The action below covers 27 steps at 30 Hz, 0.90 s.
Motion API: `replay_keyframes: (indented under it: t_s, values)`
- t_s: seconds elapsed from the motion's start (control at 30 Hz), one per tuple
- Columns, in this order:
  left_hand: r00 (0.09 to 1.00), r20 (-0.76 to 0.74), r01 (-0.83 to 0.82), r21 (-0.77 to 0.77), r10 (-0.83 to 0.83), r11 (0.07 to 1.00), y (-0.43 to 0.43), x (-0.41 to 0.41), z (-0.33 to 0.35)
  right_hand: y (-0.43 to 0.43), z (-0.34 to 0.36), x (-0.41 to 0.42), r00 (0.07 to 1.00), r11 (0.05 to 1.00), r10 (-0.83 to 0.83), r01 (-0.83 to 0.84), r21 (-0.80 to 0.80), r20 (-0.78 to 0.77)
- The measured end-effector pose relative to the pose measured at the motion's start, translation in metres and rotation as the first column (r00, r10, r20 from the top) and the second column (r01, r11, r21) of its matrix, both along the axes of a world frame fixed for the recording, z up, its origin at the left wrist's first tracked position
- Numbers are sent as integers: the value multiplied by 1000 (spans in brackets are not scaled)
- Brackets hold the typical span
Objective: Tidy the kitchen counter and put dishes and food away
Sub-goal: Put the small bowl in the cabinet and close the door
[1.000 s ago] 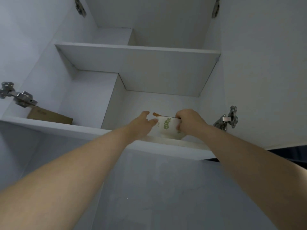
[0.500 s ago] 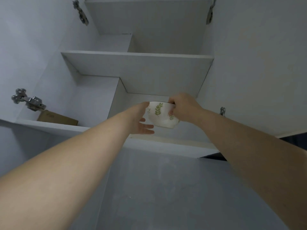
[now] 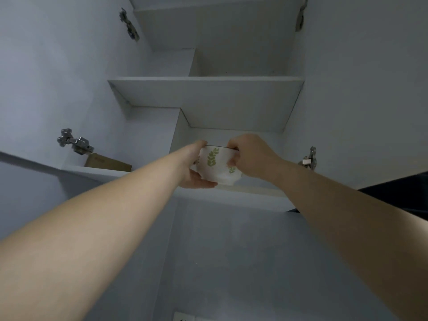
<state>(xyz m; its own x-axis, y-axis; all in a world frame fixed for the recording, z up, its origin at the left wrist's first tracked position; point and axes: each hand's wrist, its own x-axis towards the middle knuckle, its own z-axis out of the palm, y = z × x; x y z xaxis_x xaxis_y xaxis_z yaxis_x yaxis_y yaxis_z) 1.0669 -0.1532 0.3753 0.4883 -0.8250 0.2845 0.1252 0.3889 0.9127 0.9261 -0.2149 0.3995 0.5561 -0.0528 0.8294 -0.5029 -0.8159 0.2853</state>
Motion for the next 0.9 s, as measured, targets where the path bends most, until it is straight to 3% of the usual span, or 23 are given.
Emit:
replay_keyframes:
  t_s: [0.37,0.57,0.9]
  values:
    - [998,-61,18,-54,-22,998,20,-12,-32,27,-15,-13,991,987,115,-107,119,-63]
    - [998,-38,47,-38,-48,998,32,-14,-53,25,-24,-26,955,881,254,-295,370,155]
    - [988,36,146,64,-148,987,53,-20,-108,21,-62,-30,976,793,156,-216,570,152]
